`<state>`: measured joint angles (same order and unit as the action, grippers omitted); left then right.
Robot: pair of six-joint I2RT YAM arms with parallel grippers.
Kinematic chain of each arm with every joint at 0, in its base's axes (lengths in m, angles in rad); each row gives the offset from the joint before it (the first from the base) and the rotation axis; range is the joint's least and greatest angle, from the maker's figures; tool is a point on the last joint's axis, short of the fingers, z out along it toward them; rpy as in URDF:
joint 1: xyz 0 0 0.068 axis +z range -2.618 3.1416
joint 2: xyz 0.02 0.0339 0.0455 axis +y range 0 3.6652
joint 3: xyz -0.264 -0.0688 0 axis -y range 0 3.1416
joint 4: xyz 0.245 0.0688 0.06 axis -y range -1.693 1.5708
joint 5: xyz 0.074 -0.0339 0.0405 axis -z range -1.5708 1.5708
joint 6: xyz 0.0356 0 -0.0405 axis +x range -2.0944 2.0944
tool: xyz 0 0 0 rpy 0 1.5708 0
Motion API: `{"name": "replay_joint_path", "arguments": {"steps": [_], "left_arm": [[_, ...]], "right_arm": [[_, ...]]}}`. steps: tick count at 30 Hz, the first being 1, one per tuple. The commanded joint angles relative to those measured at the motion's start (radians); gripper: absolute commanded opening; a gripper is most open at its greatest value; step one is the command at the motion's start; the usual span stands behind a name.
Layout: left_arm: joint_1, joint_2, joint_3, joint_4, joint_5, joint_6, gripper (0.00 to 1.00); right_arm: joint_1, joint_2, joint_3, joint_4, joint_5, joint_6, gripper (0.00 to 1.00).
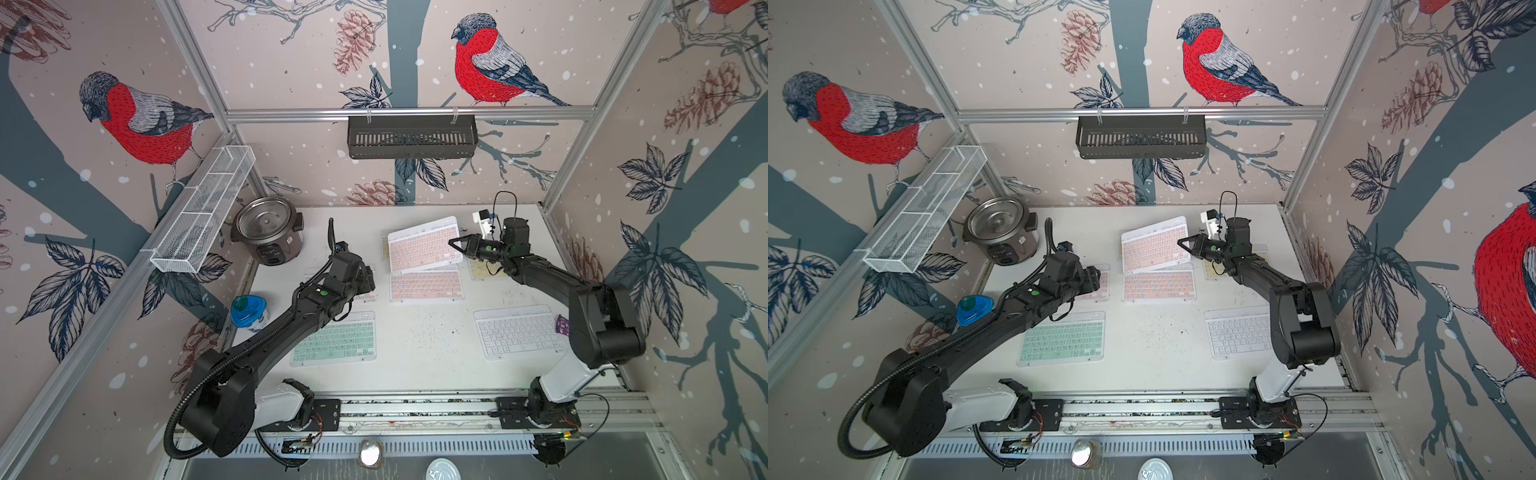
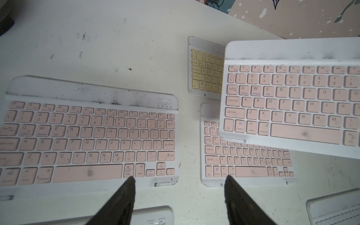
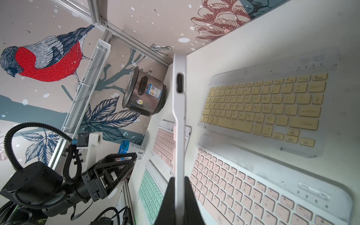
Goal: Stack the numeric keypads
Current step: Place the numeric keypad at the numeric keypad.
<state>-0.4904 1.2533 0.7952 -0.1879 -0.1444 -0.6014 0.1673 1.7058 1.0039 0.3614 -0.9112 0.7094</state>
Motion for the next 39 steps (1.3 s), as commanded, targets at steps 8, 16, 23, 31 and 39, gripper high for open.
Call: {"name": "replay_joint_path", "arguments": {"steps": [8,16,23,31,39], "left_arm": [[0.011,0.028,0.004,0.022,-0.013,0.021,0.71],[0.013,0.060,0.019,0.020,-0.016,0.026,0.71],[0.019,0.093,0.038,0.016,-0.013,0.038,0.71],[0.027,0.124,0.051,0.022,0.004,0.043,0.71],[0.035,0.142,0.052,0.022,0.013,0.048,0.70]], "right_arm": [[0.000,0.170,0.116,0.131,-0.050,0.101,0.03],[0.003,0.285,0.194,0.222,-0.043,0.213,0.03],[0.009,0.366,0.278,0.168,-0.013,0.202,0.04],[0.009,0.430,0.361,0.030,0.015,0.132,0.06],[0.011,0.475,0.417,-0.031,0.021,0.104,0.11]]}}
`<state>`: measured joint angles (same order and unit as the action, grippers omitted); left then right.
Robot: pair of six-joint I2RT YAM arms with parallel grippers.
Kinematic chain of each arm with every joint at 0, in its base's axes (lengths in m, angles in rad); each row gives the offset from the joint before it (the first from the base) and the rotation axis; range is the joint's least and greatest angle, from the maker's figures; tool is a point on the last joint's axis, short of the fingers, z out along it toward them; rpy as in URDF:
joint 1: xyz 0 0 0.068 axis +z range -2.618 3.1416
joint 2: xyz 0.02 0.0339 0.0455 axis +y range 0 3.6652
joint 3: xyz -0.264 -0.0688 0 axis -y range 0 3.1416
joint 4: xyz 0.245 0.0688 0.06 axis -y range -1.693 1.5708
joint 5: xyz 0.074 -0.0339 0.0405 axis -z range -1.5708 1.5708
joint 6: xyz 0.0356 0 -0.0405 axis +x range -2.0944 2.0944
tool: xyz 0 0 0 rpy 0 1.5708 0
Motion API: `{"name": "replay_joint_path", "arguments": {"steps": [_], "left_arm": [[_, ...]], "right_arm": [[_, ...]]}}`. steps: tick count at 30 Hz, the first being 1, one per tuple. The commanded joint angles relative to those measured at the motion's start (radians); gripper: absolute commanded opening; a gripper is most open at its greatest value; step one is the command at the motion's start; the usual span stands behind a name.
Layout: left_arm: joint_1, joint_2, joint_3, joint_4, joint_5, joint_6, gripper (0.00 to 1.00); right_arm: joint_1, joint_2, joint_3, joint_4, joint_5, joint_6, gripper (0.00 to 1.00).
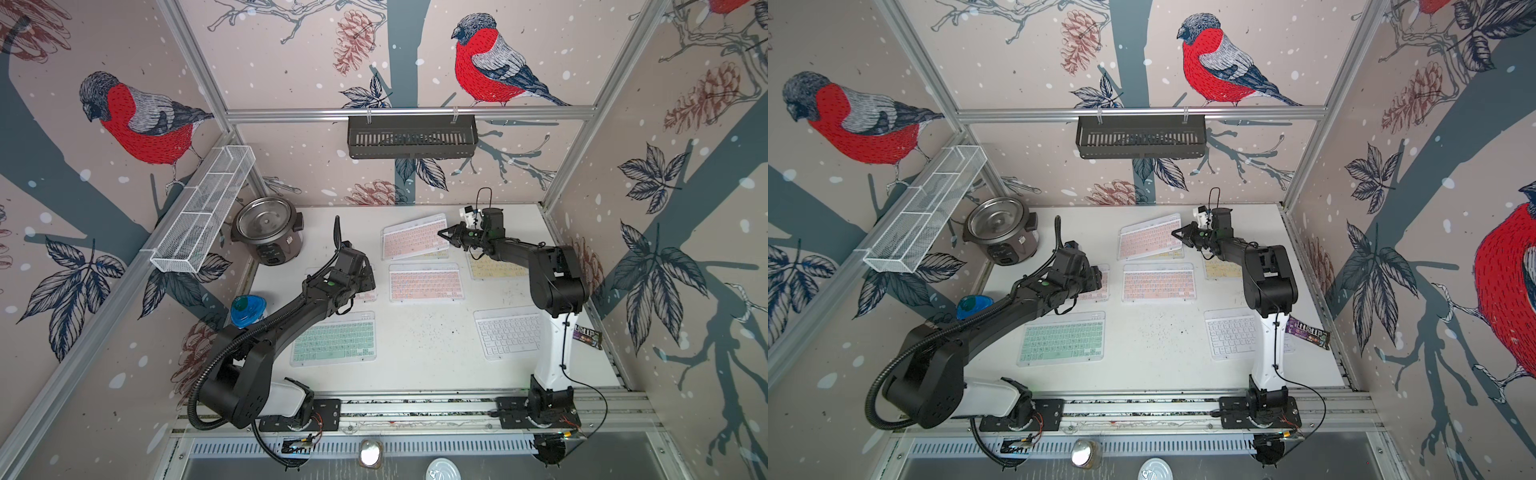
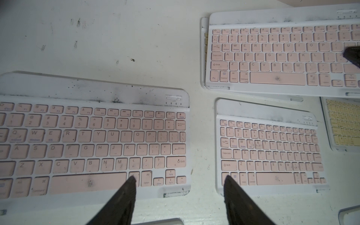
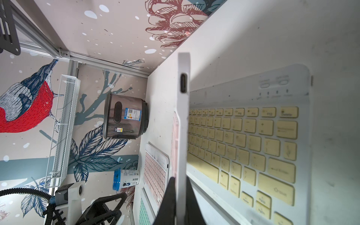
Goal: Stack the numeric keypads
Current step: Place the numeric keypad at the numeric keypad.
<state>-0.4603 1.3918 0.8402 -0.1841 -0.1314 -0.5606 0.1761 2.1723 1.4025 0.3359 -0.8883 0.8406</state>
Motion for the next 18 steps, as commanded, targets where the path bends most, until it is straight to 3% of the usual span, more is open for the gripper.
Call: {"name": "replay_joint_path", "arguments": {"steps": [1,18], "left_arm": [[0.006,0.004,0.007,0.020,0.000,0.007,0.70],[0.015,0.044,0.020,0.025,0.016,0.012,0.70]], "right_arm": [[0.002,0.012,0.026,-0.012,-0.002,-0.030,0.12],[-0.005,0.083,0.134,-0.150,0.037,-0.109,0.20]]}}
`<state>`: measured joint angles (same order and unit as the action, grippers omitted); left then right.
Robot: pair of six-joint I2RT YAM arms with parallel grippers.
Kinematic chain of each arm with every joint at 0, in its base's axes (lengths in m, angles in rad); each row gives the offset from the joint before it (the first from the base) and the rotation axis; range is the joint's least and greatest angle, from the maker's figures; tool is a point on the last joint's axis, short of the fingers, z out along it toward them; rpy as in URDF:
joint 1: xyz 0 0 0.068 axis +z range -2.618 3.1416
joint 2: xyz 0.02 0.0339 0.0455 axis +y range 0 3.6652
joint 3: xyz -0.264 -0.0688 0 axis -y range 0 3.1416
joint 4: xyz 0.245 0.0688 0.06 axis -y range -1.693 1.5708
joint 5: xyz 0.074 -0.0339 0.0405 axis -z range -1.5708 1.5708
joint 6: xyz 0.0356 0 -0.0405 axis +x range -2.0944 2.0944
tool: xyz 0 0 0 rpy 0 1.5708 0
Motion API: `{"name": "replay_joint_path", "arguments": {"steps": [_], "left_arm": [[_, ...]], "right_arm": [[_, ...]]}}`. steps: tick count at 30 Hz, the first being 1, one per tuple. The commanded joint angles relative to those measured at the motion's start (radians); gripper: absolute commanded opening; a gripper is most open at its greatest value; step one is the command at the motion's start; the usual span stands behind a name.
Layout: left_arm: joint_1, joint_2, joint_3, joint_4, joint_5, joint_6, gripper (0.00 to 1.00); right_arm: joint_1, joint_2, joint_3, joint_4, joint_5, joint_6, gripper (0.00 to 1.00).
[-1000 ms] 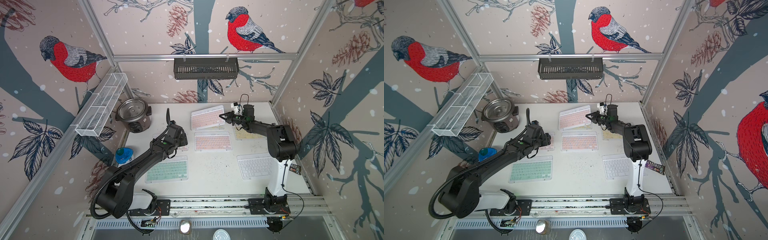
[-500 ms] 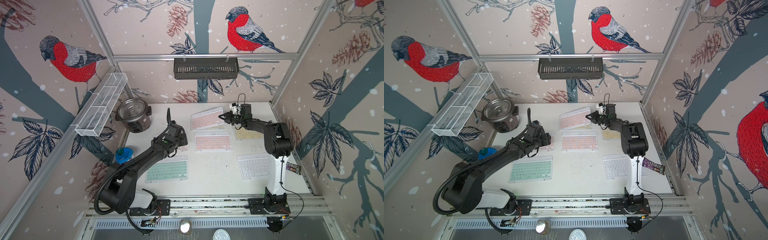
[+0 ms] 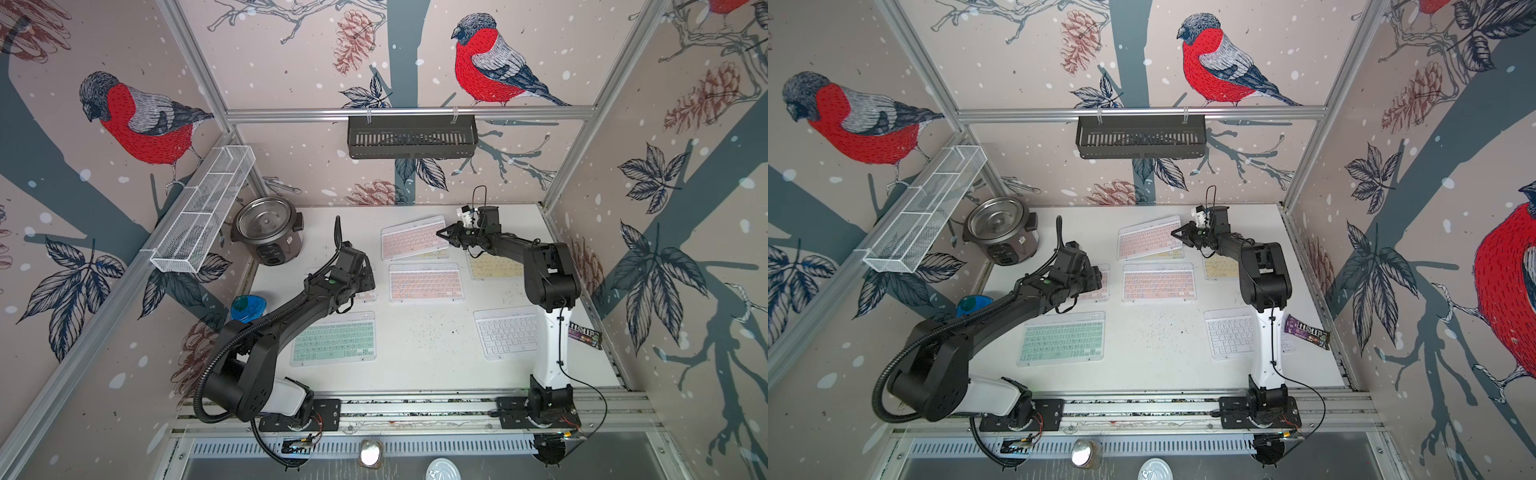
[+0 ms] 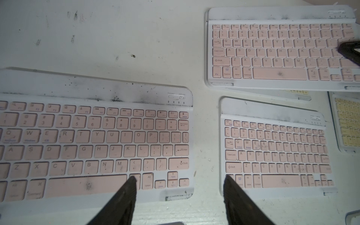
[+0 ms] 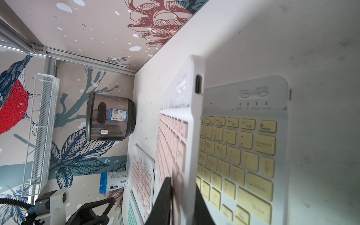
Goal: Stack the numeric keypads
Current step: Place the numeric keypad at the numeric keypad.
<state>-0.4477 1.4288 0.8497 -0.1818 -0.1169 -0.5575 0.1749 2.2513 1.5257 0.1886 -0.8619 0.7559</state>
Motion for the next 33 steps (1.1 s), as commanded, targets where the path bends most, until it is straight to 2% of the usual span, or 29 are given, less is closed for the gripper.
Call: {"name": "replay_joint_path", "arguments": {"steps": [1,4,9,16,33], "left_arm": [[0.004,0.009,0.014,0.022,0.002,0.009,0.70],[0.004,0.019,0.018,0.022,0.007,0.010,0.70],[0.007,0.034,0.032,0.009,0.018,0.010,0.70],[0.009,0.049,0.046,-0.005,0.028,0.005,0.69],[0.011,0.056,0.045,0.001,0.041,0.003,0.69]], "right_arm": [[-0.004,0.008,0.015,-0.003,0.011,-0.024,0.20],[-0.006,0.017,0.029,-0.017,0.014,-0.031,0.22],[-0.008,0.025,0.045,-0.042,0.032,-0.045,0.36],[-0.009,0.035,0.060,-0.063,0.044,-0.056,0.46],[-0.008,0.058,0.088,-0.113,0.098,-0.070,0.50]]}}
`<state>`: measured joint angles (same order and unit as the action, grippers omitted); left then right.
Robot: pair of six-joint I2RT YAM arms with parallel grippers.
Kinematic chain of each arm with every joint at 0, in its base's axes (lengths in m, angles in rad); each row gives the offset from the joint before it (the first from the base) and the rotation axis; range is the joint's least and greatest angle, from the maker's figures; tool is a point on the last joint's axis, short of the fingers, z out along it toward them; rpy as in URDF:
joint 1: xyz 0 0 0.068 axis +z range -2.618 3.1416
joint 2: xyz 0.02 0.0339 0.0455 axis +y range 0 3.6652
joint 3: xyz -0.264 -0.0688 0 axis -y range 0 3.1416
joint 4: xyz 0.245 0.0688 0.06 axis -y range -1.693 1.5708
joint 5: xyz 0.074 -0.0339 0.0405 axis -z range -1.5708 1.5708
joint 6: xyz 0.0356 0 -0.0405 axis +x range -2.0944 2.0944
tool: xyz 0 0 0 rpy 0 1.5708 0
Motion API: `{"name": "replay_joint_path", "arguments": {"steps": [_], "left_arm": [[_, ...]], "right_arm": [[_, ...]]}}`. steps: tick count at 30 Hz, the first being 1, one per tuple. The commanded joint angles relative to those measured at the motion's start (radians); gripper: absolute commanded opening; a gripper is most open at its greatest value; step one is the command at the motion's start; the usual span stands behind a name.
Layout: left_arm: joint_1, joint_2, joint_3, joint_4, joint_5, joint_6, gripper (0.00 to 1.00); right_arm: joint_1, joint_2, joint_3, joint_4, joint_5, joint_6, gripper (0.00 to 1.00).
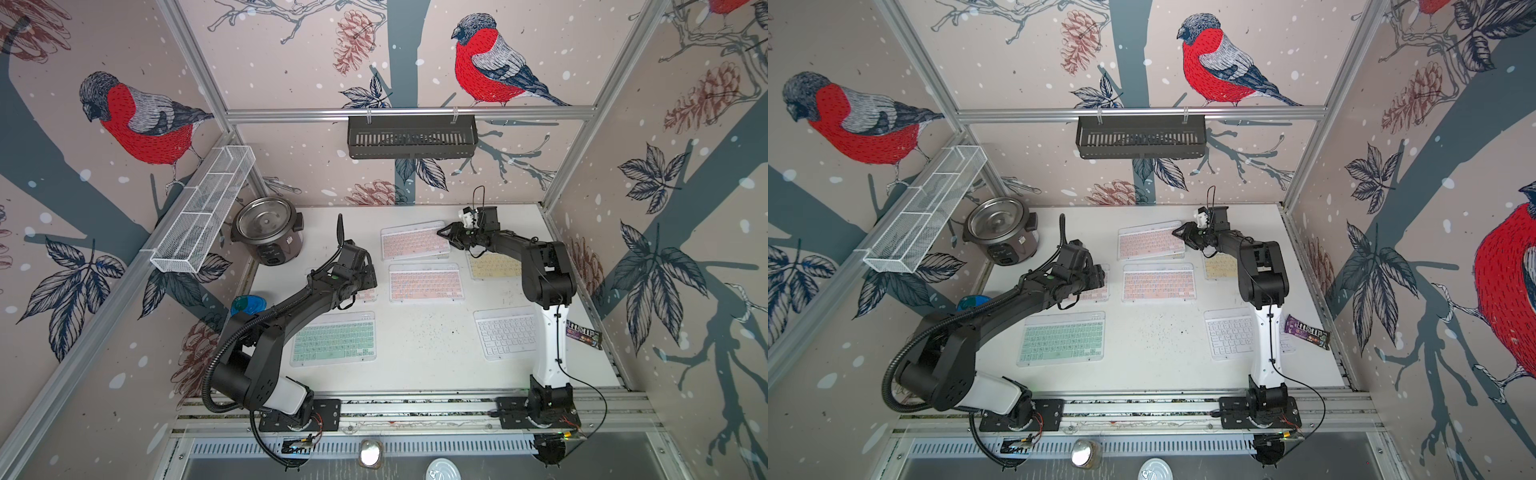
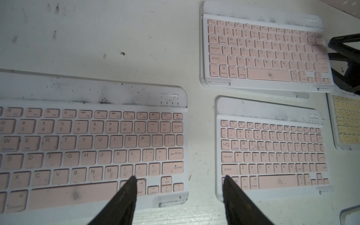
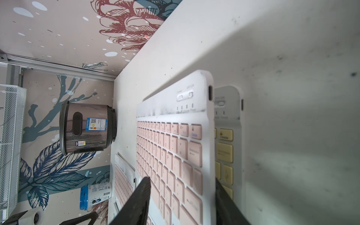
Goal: Stack the numeric keypads
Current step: Place the numeric keypad at the numeric keypad.
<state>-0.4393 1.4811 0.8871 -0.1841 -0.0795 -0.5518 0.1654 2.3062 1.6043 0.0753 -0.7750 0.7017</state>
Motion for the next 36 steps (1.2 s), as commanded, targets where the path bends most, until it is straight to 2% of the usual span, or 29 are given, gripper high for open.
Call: {"name": "replay_joint_path", "arguments": {"steps": [1,36], "left_arm": [[0.002,0.003,0.007,0.003,0.004,-0.003,0.69],[0.007,0.004,0.004,0.004,0.014,-0.005,0.69]], "right_arm": [[0.002,0.005,0.011,-0.002,0.014,-0.017,0.50],[-0.001,0.014,0.024,-0.055,0.080,-0.037,0.56]]}}
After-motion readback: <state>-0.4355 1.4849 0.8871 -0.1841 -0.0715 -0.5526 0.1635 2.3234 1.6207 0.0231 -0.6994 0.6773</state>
